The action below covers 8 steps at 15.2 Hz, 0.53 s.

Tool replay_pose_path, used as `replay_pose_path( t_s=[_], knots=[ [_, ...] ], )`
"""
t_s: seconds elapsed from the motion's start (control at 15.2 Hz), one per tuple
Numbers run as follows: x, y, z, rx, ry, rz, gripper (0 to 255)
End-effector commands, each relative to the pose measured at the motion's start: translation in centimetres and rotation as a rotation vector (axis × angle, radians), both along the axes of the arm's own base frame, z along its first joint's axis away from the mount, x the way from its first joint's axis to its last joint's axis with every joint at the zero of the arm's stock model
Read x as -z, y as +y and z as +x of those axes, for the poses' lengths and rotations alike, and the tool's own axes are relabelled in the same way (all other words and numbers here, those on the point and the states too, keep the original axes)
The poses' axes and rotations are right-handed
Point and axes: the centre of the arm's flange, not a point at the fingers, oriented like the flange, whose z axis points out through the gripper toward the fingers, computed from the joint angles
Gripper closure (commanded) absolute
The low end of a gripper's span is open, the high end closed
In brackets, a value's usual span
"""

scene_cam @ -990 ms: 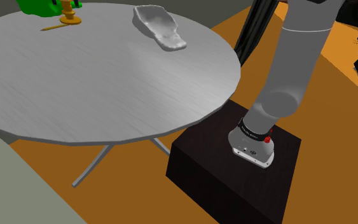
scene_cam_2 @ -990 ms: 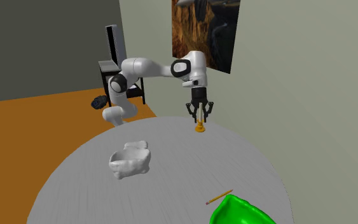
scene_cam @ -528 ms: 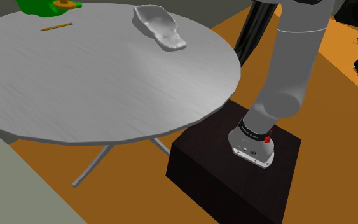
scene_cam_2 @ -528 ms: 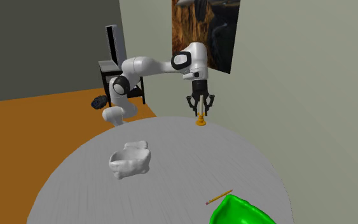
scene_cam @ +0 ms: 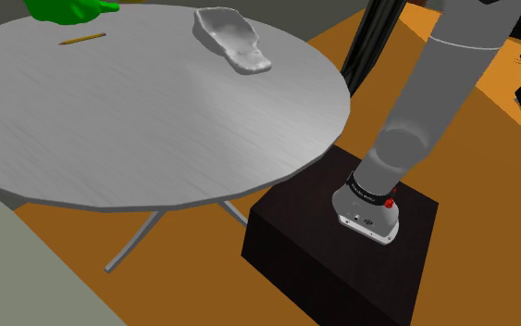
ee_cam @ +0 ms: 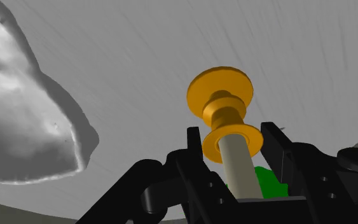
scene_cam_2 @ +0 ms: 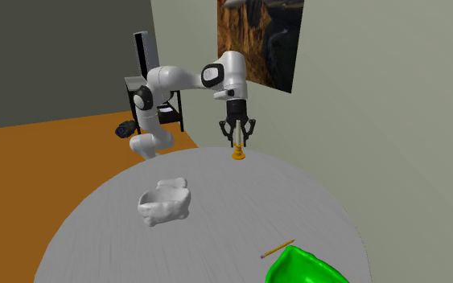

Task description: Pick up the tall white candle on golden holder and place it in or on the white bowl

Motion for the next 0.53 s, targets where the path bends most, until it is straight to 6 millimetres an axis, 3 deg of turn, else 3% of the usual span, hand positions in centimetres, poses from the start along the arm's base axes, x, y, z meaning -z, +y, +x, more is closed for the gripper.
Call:
replay_pose_path(
  t_s=[0.0,0.46],
  knots=[
    [0.1,-2.5,-0.1,0.0,0.001,0.002,255],
    [0.5,-11.7,-0.4,0.0,0.001,0.002,255]
  ],
)
